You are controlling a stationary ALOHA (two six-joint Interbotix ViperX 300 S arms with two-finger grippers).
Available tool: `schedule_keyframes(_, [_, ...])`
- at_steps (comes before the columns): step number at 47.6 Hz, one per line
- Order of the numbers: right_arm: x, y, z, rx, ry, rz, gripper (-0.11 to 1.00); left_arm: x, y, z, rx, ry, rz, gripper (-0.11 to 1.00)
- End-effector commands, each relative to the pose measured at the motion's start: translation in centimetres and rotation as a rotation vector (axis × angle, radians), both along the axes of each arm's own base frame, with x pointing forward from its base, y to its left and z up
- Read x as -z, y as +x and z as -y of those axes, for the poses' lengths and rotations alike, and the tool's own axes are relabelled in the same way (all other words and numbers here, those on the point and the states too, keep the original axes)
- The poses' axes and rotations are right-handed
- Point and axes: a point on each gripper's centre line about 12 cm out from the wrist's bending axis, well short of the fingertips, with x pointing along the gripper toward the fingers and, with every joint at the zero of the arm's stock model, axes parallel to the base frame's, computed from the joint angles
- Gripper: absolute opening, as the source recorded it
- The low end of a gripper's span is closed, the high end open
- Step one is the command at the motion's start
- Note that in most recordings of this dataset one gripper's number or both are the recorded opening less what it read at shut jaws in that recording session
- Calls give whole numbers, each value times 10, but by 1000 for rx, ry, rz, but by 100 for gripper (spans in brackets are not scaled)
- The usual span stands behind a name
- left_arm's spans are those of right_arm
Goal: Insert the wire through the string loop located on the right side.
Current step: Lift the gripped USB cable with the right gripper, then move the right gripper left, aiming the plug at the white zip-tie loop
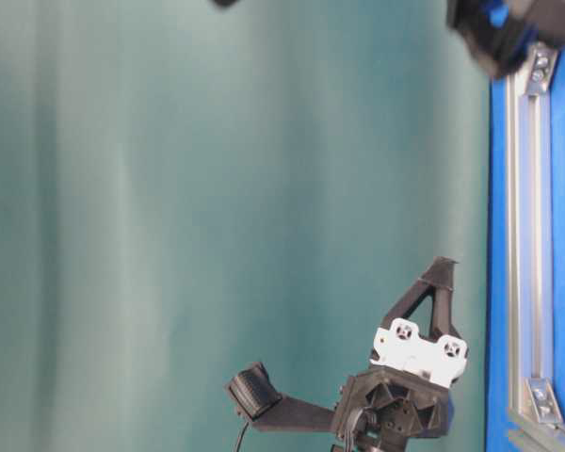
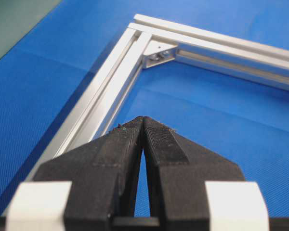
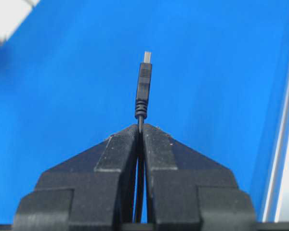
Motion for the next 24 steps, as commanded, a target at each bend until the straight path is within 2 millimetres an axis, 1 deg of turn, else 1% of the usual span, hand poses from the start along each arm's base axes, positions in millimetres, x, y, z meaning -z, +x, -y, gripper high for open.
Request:
schedule_keyframes(1, [-14, -12, 2, -2, 16, 29, -3, -15, 2, -1, 0, 16, 43, 0])
schedule_keyframes(8, [-16, -45, 12, 4, 22, 15, -3, -16, 3, -1, 0, 17, 44, 0])
schedule_keyframes(10, [-15, -58, 17, 7, 22, 7, -3, -16, 2, -2, -2, 17, 44, 0])
schedule_keyframes(18, [-14, -98, 34, 33, 39, -4, -3, -15, 3, -2, -1, 18, 44, 0])
schedule_keyframes(24, [-16, -123, 44, 43, 45, -15, -3, -15, 3, -2, 0, 19, 44, 0])
